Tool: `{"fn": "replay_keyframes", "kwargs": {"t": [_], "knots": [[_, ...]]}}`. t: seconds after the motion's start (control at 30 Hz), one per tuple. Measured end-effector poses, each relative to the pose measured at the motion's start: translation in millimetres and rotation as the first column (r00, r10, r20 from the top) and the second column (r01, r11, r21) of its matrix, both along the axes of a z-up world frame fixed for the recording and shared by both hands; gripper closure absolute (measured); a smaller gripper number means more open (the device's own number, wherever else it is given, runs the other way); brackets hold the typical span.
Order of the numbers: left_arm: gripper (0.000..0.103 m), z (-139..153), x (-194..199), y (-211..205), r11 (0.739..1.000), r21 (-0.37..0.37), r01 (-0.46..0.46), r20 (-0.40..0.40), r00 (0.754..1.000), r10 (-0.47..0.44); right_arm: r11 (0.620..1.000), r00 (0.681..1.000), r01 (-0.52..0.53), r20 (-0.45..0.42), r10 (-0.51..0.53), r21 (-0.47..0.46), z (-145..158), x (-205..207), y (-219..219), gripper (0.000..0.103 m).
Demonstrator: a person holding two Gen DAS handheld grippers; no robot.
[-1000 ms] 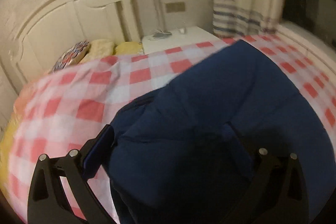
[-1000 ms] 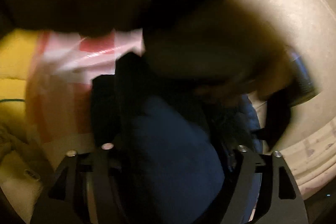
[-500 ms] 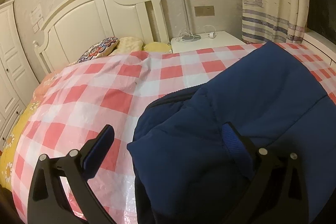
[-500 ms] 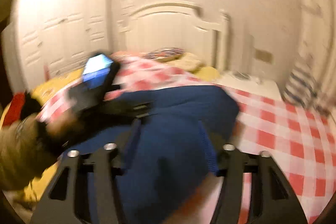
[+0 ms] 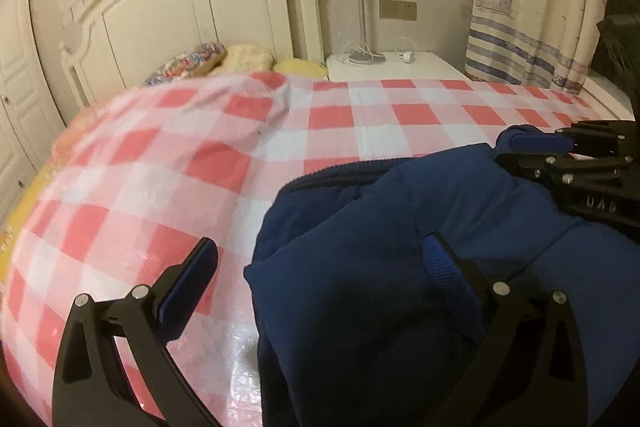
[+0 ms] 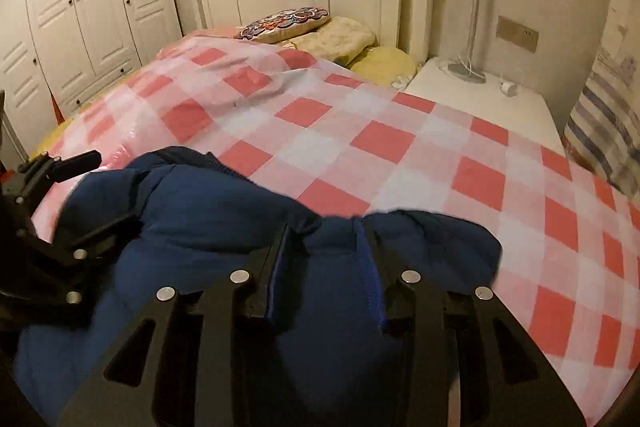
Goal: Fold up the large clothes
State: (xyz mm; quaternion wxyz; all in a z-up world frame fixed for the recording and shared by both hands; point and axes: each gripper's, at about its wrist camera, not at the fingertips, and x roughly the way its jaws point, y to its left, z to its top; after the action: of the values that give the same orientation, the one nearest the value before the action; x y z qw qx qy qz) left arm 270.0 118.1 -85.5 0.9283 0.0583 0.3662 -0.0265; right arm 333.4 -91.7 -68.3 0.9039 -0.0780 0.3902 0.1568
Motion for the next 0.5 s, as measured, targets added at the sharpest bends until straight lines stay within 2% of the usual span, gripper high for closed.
{"fn": "replay_keyframes", "kwargs": {"t": [0.07, 0.17, 0.27, 0.33, 0.37, 0.43, 0.47, 0.5], "knots": [[0.002, -1, 1, 0, 1.0, -0.007, 0.002, -0.007, 1.0, -0.002, 0.999, 1.0, -0.016, -0.004, 0.016, -0.046, 0, -2, 4, 0.067], [0.002, -2, 0, 0, 1.0, -0.004, 0.0, -0.008, 1.0, 0.0, 1.0, 1.0, -0.005, -0.025, 0.005, -0.005, 10, -1, -3, 0.067], [0.002, -2, 0, 0, 1.0, -0.006, 0.003, -0.01, 1.0, -0.003, 0.995, 0.995, 0.038, 0.084, -0.046, 0.095, 41, -9, -19, 0.067], [0.002, -3, 0, 0, 1.0, -0.005, 0.003, -0.011, 1.0, -0.003, 0.989, 0.985, 0.085, 0.137, -0.102, 0.122, 51, -9, -30, 0.067], [0.002, -2, 0, 0, 1.0, -0.005, 0.002, -0.011, 1.0, -0.002, 0.988, 0.986, 0.112, 0.109, -0.124, 0.108, 44, -2, -34, 0.067], [0.002, -3, 1, 0, 1.0, -0.003, -0.002, -0.016, 1.0, 0.002, 0.995, 0.995, 0.093, -0.051, -0.091, 0.042, 8, 18, -32, 0.067], [0.002, -3, 0, 0, 1.0, -0.005, -0.002, -0.017, 1.0, 0.002, 0.997, 0.996, 0.069, -0.058, -0.067, 0.031, -7, 20, -30, 0.067], [0.002, -3, 0, -1, 1.0, -0.005, -0.001, -0.017, 1.0, 0.001, 0.997, 0.997, 0.072, -0.039, -0.071, 0.036, -7, 18, -31, 0.066]]}}
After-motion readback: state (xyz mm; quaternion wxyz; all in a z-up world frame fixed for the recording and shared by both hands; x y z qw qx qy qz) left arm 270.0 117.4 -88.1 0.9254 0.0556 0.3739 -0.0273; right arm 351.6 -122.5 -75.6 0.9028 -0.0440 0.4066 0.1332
